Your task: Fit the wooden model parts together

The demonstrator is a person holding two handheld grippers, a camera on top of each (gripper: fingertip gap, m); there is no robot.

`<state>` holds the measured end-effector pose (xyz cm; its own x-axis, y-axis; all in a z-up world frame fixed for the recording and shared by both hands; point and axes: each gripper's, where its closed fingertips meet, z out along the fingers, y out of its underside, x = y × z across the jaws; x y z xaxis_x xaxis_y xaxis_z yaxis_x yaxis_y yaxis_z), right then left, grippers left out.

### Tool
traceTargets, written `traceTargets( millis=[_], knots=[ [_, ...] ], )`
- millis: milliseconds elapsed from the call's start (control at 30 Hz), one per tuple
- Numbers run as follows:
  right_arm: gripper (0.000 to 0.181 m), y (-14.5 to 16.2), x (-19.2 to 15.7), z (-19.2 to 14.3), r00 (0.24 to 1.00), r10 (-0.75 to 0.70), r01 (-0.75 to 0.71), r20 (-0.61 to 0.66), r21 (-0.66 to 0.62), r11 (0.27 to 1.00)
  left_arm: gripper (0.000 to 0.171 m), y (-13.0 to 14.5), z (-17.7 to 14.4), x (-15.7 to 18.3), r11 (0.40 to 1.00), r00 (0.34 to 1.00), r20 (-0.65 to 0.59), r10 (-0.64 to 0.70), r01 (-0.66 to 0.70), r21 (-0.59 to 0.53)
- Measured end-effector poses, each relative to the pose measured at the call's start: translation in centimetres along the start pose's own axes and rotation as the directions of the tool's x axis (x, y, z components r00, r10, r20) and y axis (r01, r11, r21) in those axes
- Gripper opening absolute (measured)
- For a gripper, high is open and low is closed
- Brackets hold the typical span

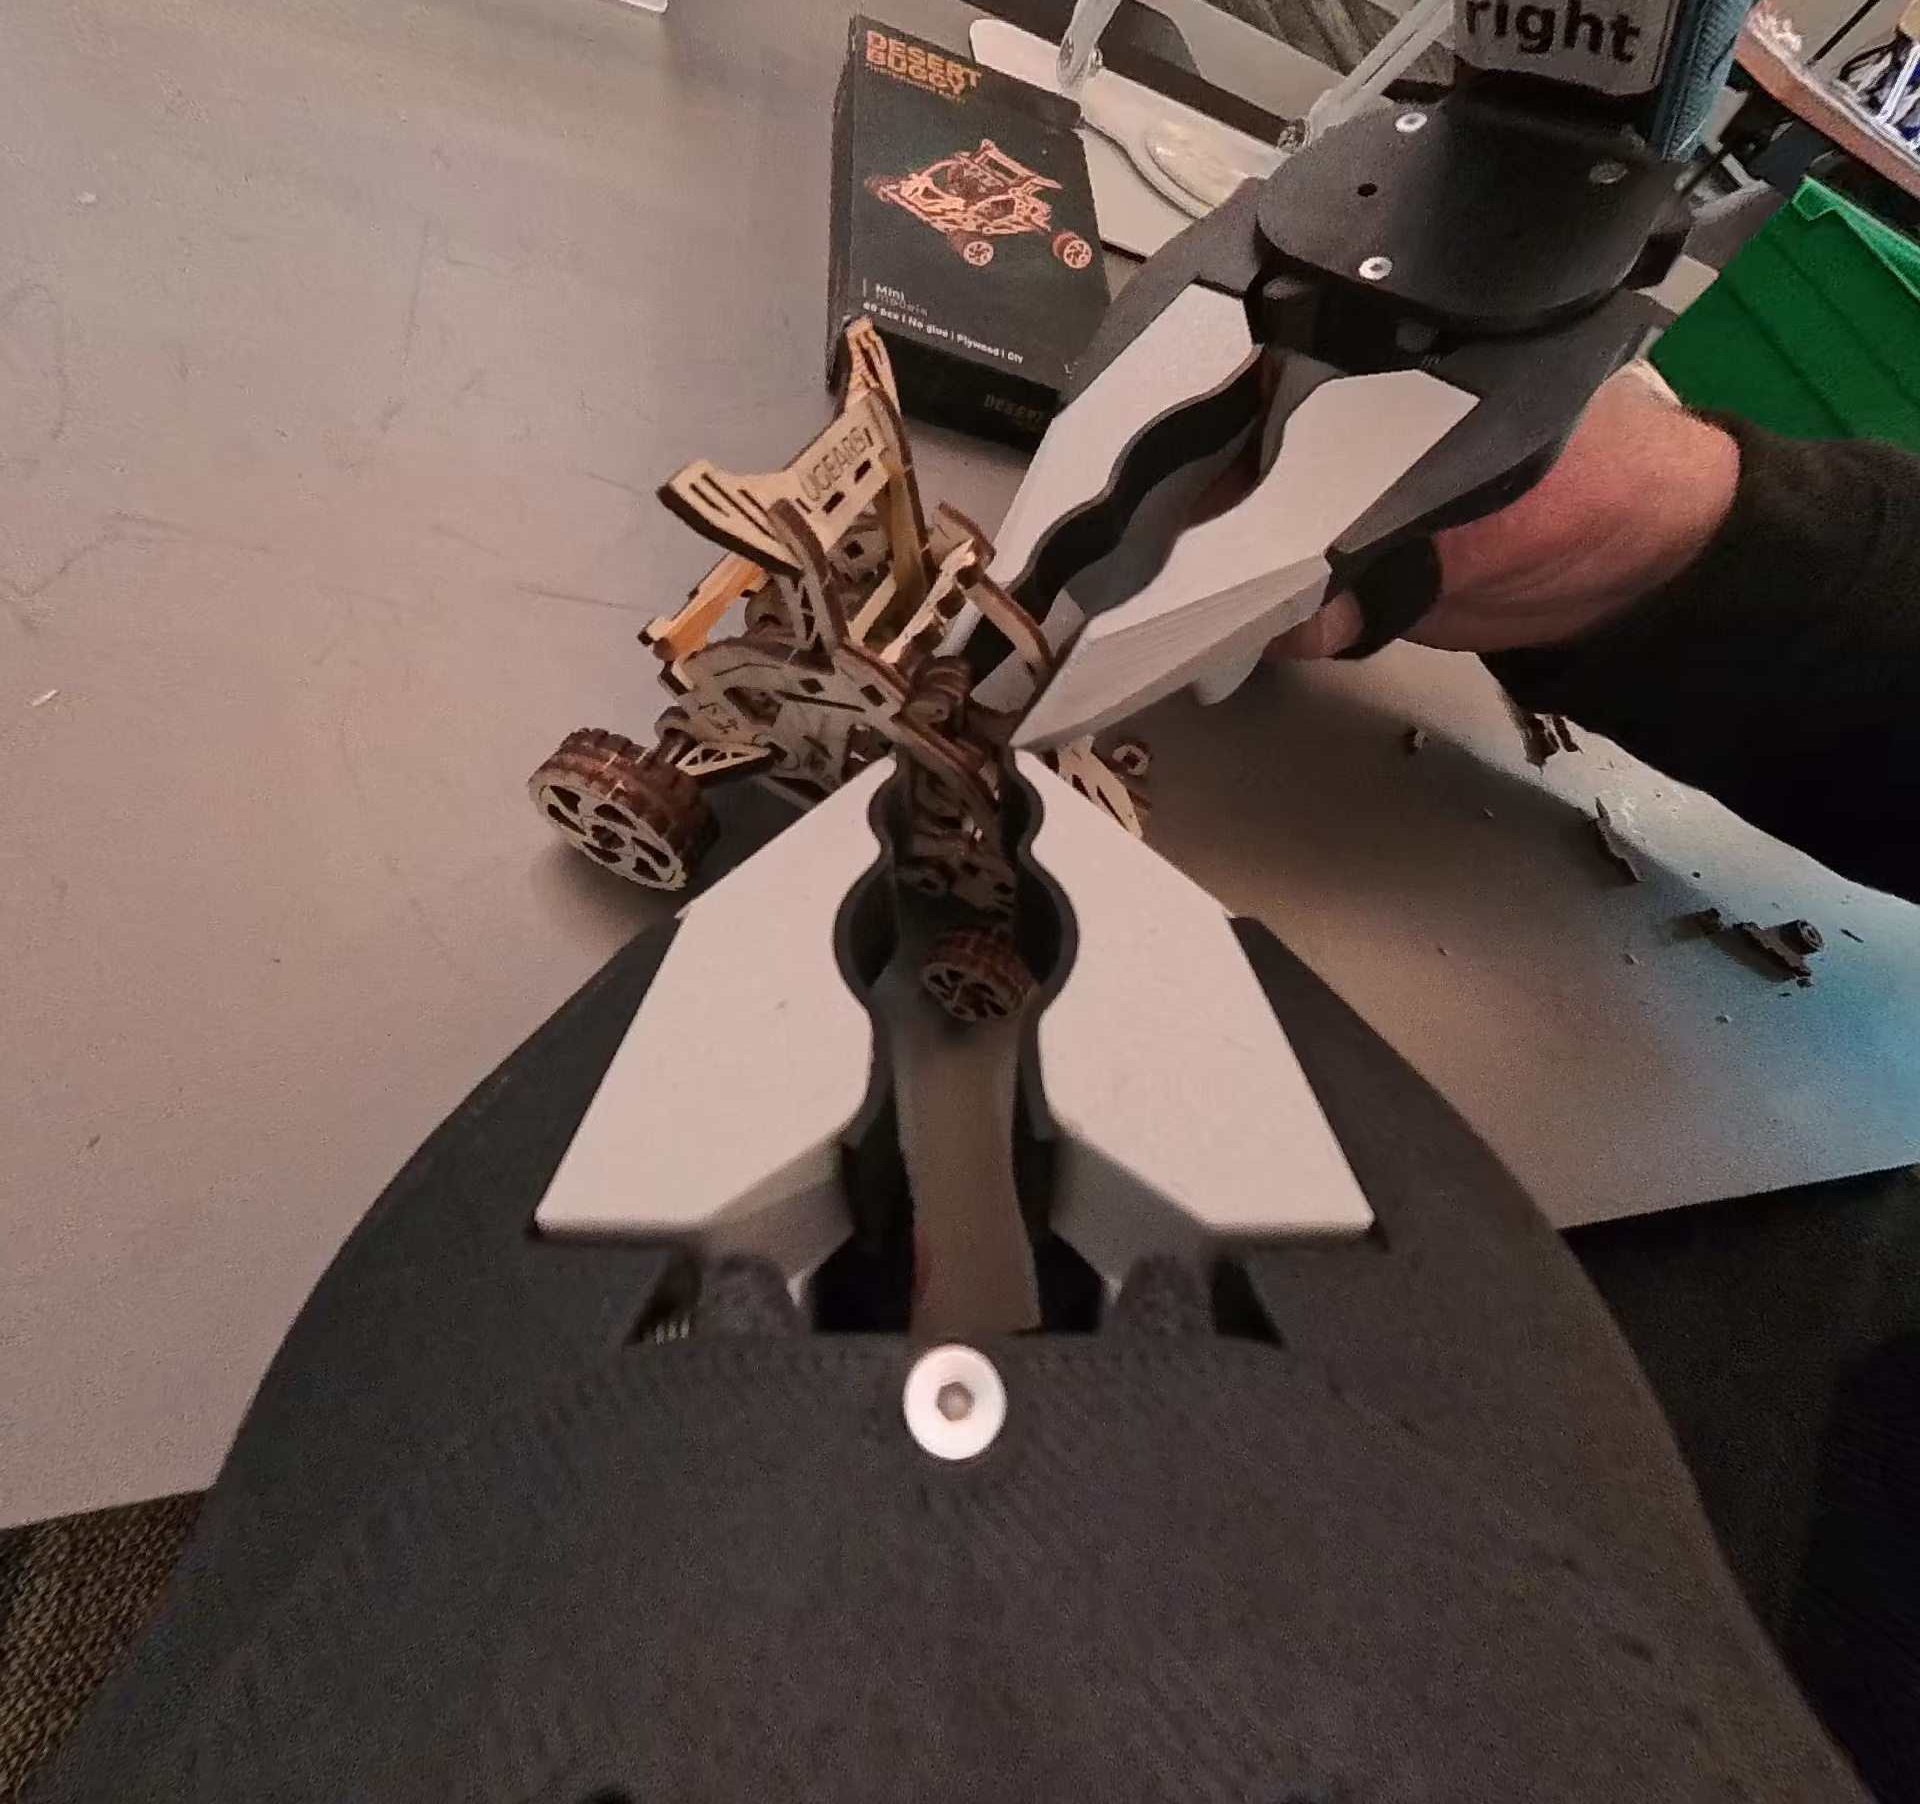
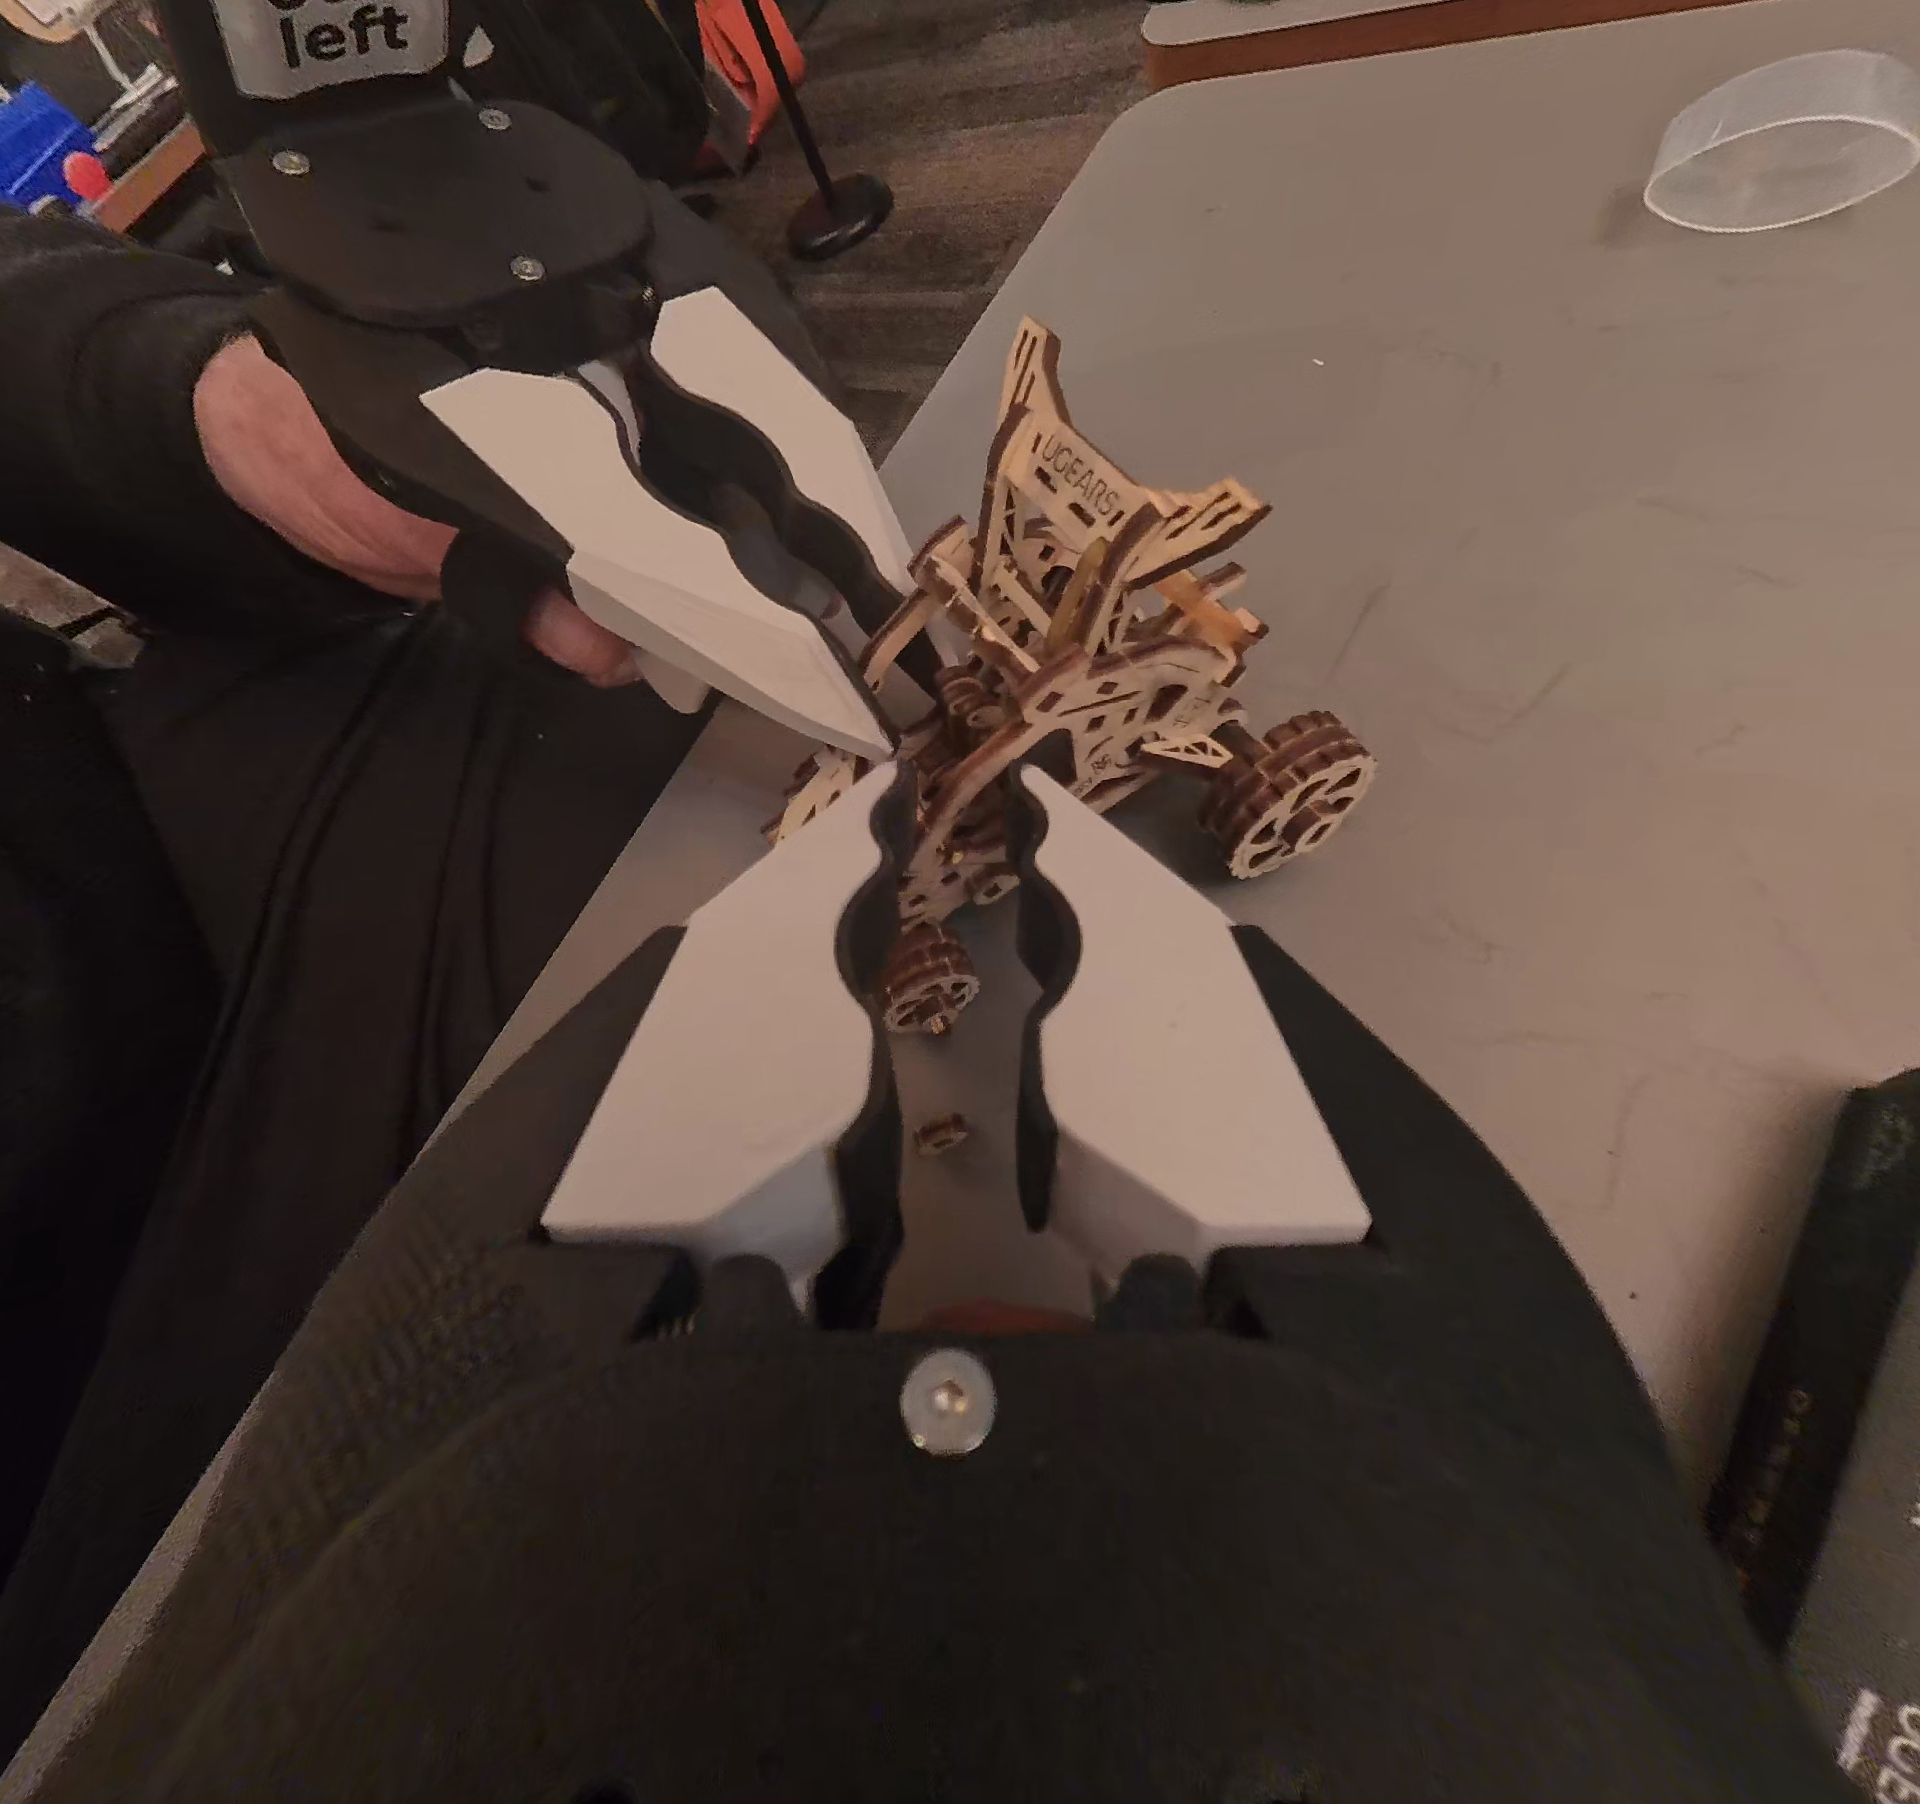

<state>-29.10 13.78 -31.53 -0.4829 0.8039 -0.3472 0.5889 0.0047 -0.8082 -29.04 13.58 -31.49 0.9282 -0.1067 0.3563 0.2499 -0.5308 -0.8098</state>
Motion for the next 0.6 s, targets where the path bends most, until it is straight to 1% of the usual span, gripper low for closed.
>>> traceTargets(
  millis=[67, 167, 200, 233, 300, 333, 433, 500, 567, 600],
  knots=[
    [0.014, -0.1, 0.2, -0.1, 1.0, 0.012, -0.012, -0.015, 0.008, 1.0, 0.013, 0.0, 0.0, 0.0, 1.0, 1.0, -0.005, -0.003, 0.003, -0.004],
    [0.015, 0.0, 0.2, 0.0, 0.998, -0.016, 0.015, -0.059, -0.016, 1.0, 0.016, -0.1, -0.1, 0.0, 1.0, 1.0, -0.016, -0.006, 0.006, -0.012],
    [0.017, 0.0, 0.4, -0.2, 0.997, -0.018, 0.016, -0.07, -0.026, 1.0, 0.017, -0.1, -0.1, 0.2, 1.0, 1.0, -0.025, -0.005, 0.004, -0.018],
    [0.023, -0.2, 0.5, -0.5, 0.996, -0.017, 0.015, -0.083, -0.024, 1.0, 0.017, -0.2, -0.2, 0.3, 1.0, 1.0, -0.028, -0.001, 0.001, -0.016],
    [0.028, -0.7, 0.5, -1.3, 0.997, 0.001, -0.002, -0.075, -0.013, 1.0, 0.02, -0.5, -0.6, 0.5, 1.0, 0.999, -0.039, 0.012, -0.012, -0.013],
    [0.032, -0.4, 0.5, -1.6, 0.997, 0.014, -0.017, -0.069, -0.038, 0.999, 0.023, -0.6, -0.8, 0.5, 1.0, 0.999, -0.045, 0.012, -0.013, -0.015],
    [0.032, -0.1, 0.8, -3.3, 0.993, -0.012, 0.001, -0.12, -0.094, 0.996, 0.029, -0.9, -1.5, 0.2, 0.998, 0.998, -0.034, 0.059, -0.059, -0.023],
    [0.031, 0.1, 0.5, -4.8, 0.989, -0.022, 0.003, -0.148, -0.126, 0.992, 0.031, -0.4, -1.7, 0.1, 0.992, 0.993, -0.036, 0.11, -0.113, -0.064],
    [0.033, 2.1, 0.4, -5.9, 0.981, -0.054, 0.009, -0.187, -0.235, 0.972, 0.032, 0.4, -1.7, 0.0, 0.984, 0.991, -0.061, 0.121, -0.128, -0.12],
    [0.033, 3.1, 0.2, -6.0, 0.979, -0.074, 0.017, -0.188, -0.285, 0.958, 0.032, 0.4, -1.6, 0.1, 0.985, 0.991, -0.072, 0.112, -0.121, -0.124]
  ],
)
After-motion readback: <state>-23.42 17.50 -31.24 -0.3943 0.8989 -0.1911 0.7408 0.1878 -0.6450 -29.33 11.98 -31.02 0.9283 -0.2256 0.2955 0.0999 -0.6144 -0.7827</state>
